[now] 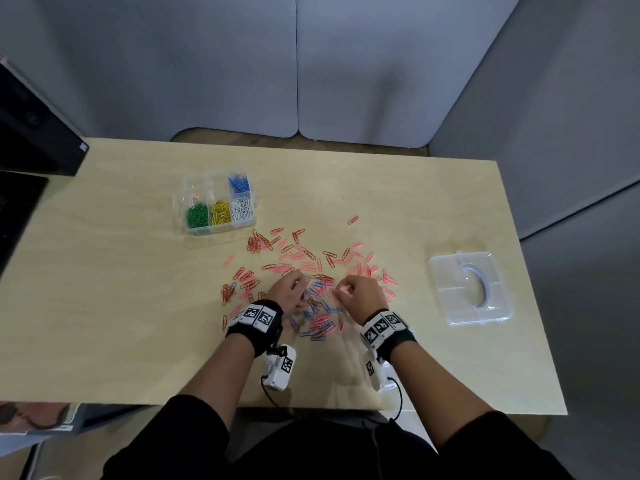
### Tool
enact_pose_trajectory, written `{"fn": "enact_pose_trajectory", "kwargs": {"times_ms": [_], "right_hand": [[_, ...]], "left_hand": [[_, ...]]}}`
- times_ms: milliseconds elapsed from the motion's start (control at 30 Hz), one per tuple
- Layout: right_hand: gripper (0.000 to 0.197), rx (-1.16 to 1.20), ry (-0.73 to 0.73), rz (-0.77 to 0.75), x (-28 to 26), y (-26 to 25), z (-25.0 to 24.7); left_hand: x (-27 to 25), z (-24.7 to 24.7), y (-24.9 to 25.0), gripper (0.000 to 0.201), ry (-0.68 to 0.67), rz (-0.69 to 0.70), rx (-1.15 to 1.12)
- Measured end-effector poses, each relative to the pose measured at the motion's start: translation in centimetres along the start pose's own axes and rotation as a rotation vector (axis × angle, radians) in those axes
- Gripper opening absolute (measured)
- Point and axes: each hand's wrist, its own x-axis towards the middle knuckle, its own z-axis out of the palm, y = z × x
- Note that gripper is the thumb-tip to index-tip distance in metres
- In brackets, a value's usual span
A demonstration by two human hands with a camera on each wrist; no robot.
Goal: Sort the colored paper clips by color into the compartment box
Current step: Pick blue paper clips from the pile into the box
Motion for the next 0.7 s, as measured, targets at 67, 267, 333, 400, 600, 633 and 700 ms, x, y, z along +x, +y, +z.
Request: {"fn": "enact_pose_trajectory", "kwargs": {"times_ms": [67,267,333,400,600,633,700], "right_hand": [[0.017,0.019,-0.024,-0.002,0.2,0.3,-0.2],[0.042,0.249,0.000,0.122,0.6,1.7,-2.0],[0.038,0.169,-0.005,0.113,0.7,2.0,-2.4],[0.020,0.038,0.009,0.061,0.7,1.8,-2.4],[0.019,-0.070,-0.021,-0.018,-0.1,-0.5,-0.5],[0.020,-0.092,-0.027,-0.008,-0.1,-0.6,-0.1],[0.019,-0.098,-0.040,-0.015,0.0,-0.5,0.3]], "left_hand": [[-0.5,0.0,0.0,0.027,0.023,0.005,0.010],[-1.1,0.1,-0.6,0.026,0.073,0.043,-0.014],[-1.2,0.2,-0.7,0.025,0.077,0.037,-0.020],[-1.3,0.5,-0.5,0.022,0.070,0.016,-0.046],[-0.9,1.1,0.1,0.022,0.150,-0.132,-0.305],[-0.9,1.0,0.3,0.025,0.174,-0.139,-0.287],[-0.9,0.8,0.3,0.036,0.203,-0.120,-0.237]]}}
